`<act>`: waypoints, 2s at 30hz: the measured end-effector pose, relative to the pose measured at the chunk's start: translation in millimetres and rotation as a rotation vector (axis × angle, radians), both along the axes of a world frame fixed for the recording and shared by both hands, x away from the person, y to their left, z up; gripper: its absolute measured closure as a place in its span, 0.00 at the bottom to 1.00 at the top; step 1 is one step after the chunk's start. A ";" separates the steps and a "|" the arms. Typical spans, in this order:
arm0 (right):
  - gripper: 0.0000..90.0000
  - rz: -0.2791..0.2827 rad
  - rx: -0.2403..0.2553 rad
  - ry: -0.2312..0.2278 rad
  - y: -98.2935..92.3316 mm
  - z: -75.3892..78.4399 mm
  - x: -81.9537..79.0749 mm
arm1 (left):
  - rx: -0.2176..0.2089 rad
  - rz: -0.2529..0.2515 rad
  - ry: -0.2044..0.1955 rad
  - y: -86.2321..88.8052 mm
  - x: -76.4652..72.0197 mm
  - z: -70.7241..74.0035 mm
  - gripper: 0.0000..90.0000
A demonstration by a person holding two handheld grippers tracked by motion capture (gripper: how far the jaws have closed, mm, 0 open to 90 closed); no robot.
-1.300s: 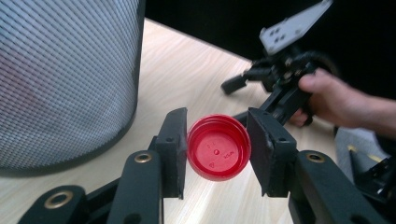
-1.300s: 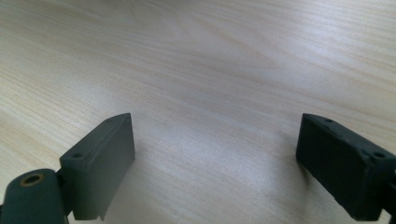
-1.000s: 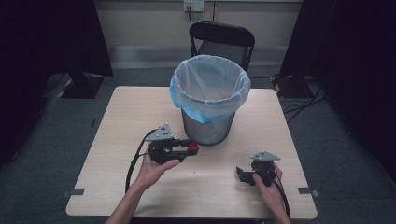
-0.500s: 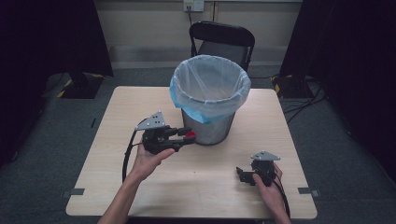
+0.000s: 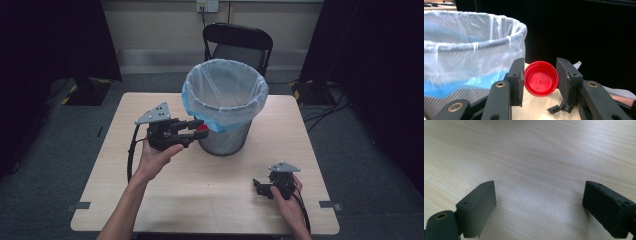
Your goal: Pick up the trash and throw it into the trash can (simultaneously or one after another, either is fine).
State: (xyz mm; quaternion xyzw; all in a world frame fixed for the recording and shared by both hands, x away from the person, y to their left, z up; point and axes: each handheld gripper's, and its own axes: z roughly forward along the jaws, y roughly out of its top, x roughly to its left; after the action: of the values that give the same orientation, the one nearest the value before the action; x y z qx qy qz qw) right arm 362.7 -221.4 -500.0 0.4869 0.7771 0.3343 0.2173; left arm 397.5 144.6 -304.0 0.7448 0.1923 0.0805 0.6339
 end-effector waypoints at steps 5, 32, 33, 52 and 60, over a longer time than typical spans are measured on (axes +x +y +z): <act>0.12 0.000 0.000 0.000 0.0 0.0 0.0 | -0.001 -0.004 -0.011 -0.3 3.6 9.8 0.66; 0.12 0.000 0.000 0.000 0.0 0.0 0.0 | -0.024 0.008 -0.065 -4.2 39.5 57.1 0.66; 0.12 0.000 0.000 0.000 0.0 0.0 0.0 | -0.024 0.012 -0.064 -4.9 41.2 58.6 0.66; 0.12 0.000 0.000 0.000 0.0 0.0 0.0 | 0.002 0.067 -0.069 -21.9 71.6 72.7 0.67; 0.12 0.000 0.000 0.000 0.0 0.0 0.0 | 0.049 0.072 -0.050 -28.1 86.9 76.6 0.66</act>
State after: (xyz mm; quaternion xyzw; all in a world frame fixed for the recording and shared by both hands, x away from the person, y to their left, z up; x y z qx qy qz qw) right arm 362.6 -221.4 -500.0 0.4868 0.7772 0.3343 0.2174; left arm 484.4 116.6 -227.3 0.7505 0.2008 0.1265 0.6168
